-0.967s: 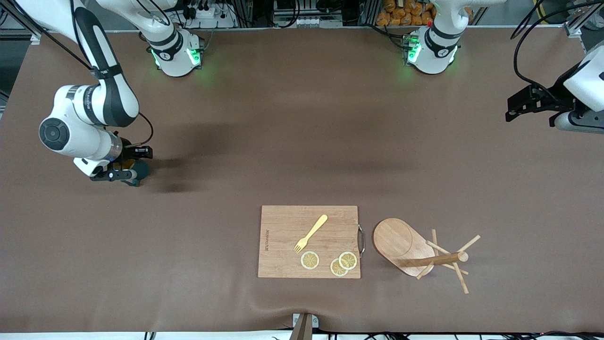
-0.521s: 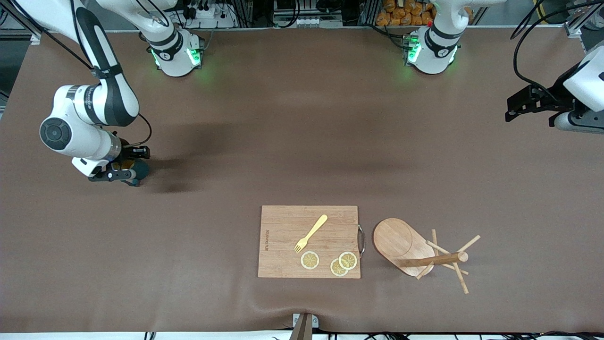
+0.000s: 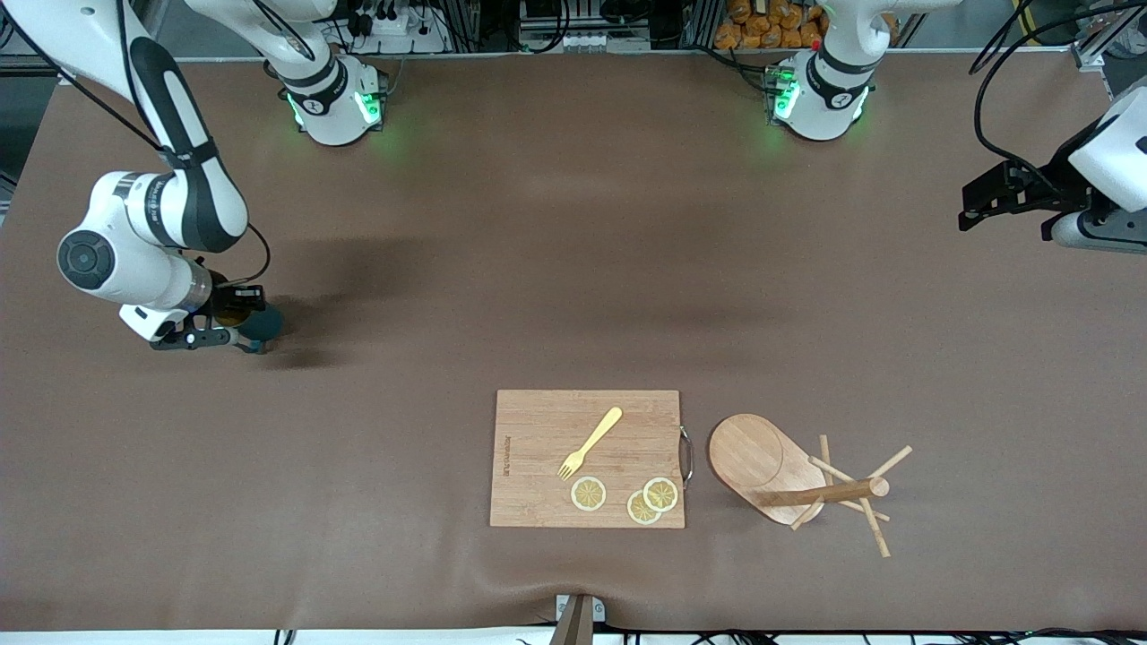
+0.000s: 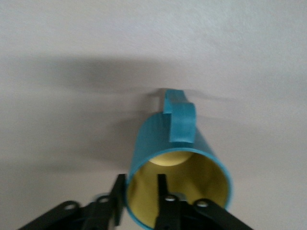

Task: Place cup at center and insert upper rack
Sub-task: 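Lift the teal mug and carry it toward the table center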

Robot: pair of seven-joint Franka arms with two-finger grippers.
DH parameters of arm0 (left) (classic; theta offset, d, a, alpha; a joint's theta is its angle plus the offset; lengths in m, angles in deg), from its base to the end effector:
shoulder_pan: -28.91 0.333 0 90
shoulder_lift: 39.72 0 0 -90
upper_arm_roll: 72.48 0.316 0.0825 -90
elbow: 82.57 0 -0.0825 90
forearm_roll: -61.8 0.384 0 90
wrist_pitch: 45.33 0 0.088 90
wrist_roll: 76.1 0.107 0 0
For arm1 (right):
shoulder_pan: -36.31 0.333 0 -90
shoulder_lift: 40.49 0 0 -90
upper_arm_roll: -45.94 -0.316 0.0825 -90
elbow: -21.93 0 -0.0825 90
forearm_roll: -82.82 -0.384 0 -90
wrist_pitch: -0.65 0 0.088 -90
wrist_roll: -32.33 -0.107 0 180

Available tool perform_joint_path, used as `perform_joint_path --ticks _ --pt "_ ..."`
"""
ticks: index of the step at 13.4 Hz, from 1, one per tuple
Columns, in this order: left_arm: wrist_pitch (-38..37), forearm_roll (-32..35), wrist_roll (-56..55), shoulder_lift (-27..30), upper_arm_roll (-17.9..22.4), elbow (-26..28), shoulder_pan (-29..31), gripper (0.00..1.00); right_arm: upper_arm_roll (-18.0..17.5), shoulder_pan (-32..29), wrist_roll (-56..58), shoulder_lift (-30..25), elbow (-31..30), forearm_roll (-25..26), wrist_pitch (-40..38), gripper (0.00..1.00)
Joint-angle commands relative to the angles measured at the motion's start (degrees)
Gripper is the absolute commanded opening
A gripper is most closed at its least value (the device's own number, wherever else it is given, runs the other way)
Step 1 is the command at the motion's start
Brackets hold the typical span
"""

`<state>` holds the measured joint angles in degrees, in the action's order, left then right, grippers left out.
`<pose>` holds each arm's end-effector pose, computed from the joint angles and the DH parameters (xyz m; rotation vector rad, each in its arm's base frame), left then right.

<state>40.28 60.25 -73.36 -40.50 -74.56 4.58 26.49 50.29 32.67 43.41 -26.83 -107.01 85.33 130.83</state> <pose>0.5492 -0.0462 0.6337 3.1077 -0.1990 -0.0637 0.5113 -0.0734 0.2426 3.1077 0.1338 -0.3456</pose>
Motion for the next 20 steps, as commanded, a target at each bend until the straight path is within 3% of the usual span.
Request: perform_joint_path --ticks 1,4,8,10,15,16,17,20 --pt "0.26 -1.17 1.3 0.34 -0.12 -0.13 0.48 1.0 -0.65 -0.32 0.09 0.23 -0.87 -0.48 0.86 0.0" --pt "0.44 -1.26 1.3 0.08 0.23 -0.13 0.57 1.0 -0.65 0.99 -0.96 -0.2 -0.09 -0.49 -0.79 0.0" --pt "0.44 -1.26 1.21 0.43 -0.21 -0.13 0.31 1.0 -1.18 4.78 -9.21 -2.23 12.11 -1.27 -21.86 0.0" --pt "0.44 -1.26 1.21 0.43 -0.21 -0.14 0.31 1.0 -1.18 7.93 -15.79 -3.28 14.24 -4.25 -25.58 0.0" --pt "0.09 -1.26 0.95 0.51 -0.21 -0.49 -0.04 1.0 -1.09 20.31 -41.52 -5.04 14.07 -12.25 -25.77 0.0" --pt "0.17 -1.35 1.21 0.34 -0.21 -0.57 0.13 1.0 -1.09 23.12 -47.41 -4.78 14.24 -15.83 -24.99 0.0" --pt "0.26 -1.35 1.21 0.17 -0.21 -0.66 0.13 1.0 -1.01 26.89 -54.86 -4.43 14.16 -18.91 -22.19 0.0" --pt "0.18 -1.35 1.21 0.25 -0.21 -0.57 0.05 1.0 -1.09 38.5 -75.44 -1.8 14.94 -20.35 -13.67 0.0"
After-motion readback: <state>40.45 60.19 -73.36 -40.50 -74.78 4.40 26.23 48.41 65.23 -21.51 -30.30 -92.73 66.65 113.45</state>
